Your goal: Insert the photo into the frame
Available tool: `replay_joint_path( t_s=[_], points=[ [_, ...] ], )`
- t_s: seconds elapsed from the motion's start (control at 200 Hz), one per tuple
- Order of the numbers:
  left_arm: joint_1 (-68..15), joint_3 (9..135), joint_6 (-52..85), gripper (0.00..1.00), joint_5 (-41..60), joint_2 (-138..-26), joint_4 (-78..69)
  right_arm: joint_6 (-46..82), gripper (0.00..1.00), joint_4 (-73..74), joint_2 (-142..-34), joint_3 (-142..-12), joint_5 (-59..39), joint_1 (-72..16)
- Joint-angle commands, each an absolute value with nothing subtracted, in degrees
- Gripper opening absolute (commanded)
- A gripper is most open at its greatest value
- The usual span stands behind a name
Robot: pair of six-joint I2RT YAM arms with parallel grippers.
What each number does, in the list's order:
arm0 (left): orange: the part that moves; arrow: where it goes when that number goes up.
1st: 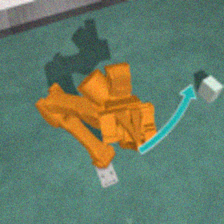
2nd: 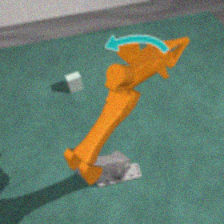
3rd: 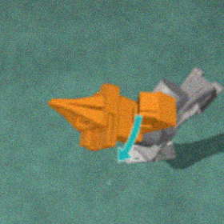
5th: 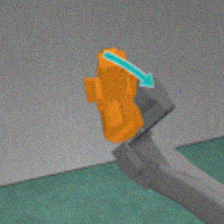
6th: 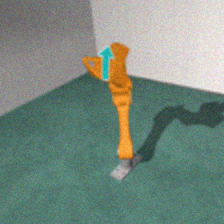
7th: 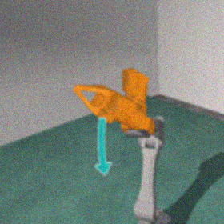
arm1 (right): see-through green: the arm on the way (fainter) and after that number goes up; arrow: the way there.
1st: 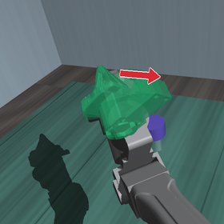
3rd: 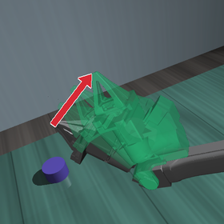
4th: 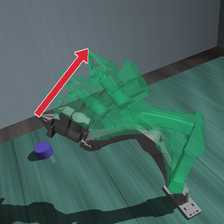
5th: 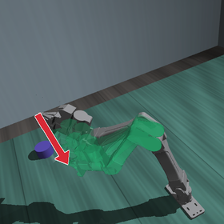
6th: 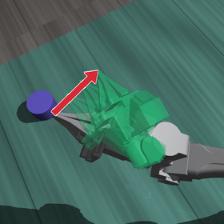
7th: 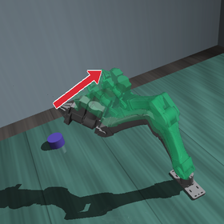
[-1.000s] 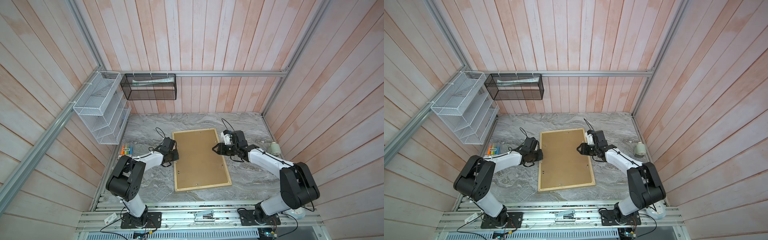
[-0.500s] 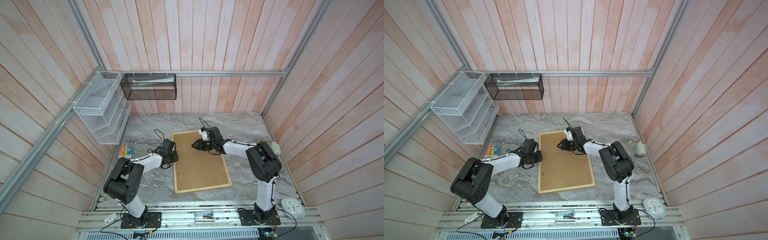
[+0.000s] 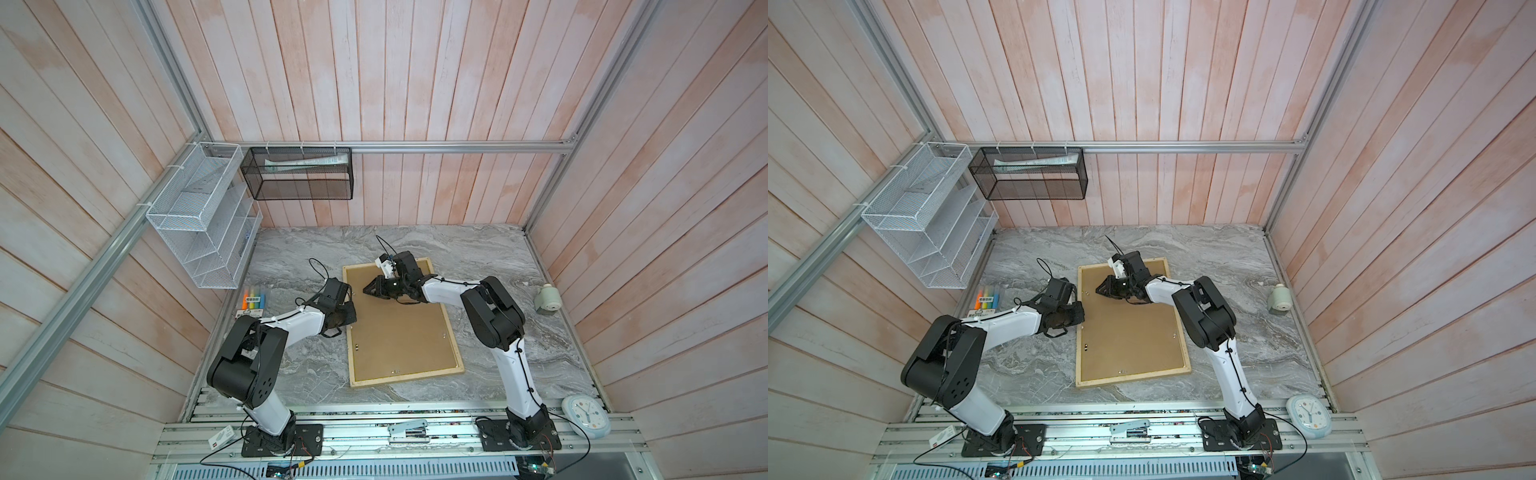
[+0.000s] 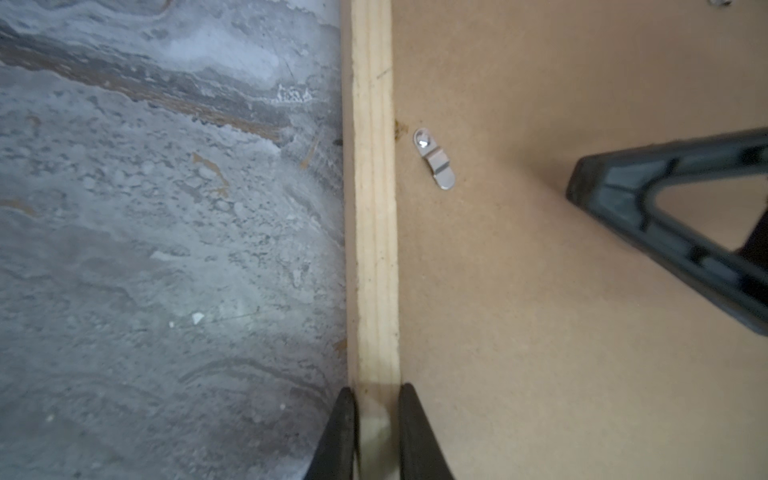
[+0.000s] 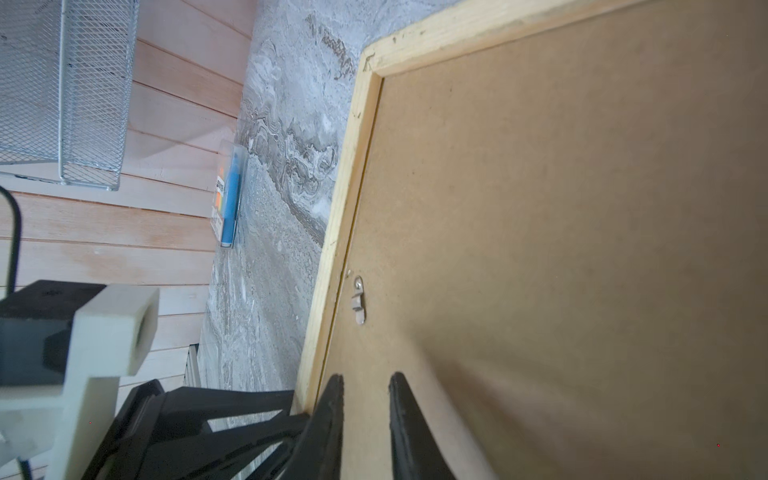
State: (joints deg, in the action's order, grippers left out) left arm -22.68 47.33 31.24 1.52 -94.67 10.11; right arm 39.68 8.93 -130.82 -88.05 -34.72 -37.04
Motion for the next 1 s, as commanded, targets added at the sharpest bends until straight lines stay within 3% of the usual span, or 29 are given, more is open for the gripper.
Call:
replay_joint_path(
  t_s=[0.0,0.205,0.345,0.995],
  points=[
    [-23.01,46.75,31.39,0.15,5.6,-93.93,12.0,40.77,0.21,7.5,-133.68,-90.76,-36.09,-37.75],
    [-23.01,46.85,31.42,0.15,6.21,-94.04,11.73,41.55,0.19,5.0,-136.54,-93.81,-35.44,-38.92],
    [-23.0,46.96,31.29,0.15,6.42,-93.95,11.58,43.86,0.12,3.83,-138.15,-94.81,-34.52,-39.36],
    [-22.99,46.93,31.07,0.15,7.96,-94.39,10.65,47.45,0.1,4.04,-141.99,-96.79,-34.12,-40.24]
  ],
)
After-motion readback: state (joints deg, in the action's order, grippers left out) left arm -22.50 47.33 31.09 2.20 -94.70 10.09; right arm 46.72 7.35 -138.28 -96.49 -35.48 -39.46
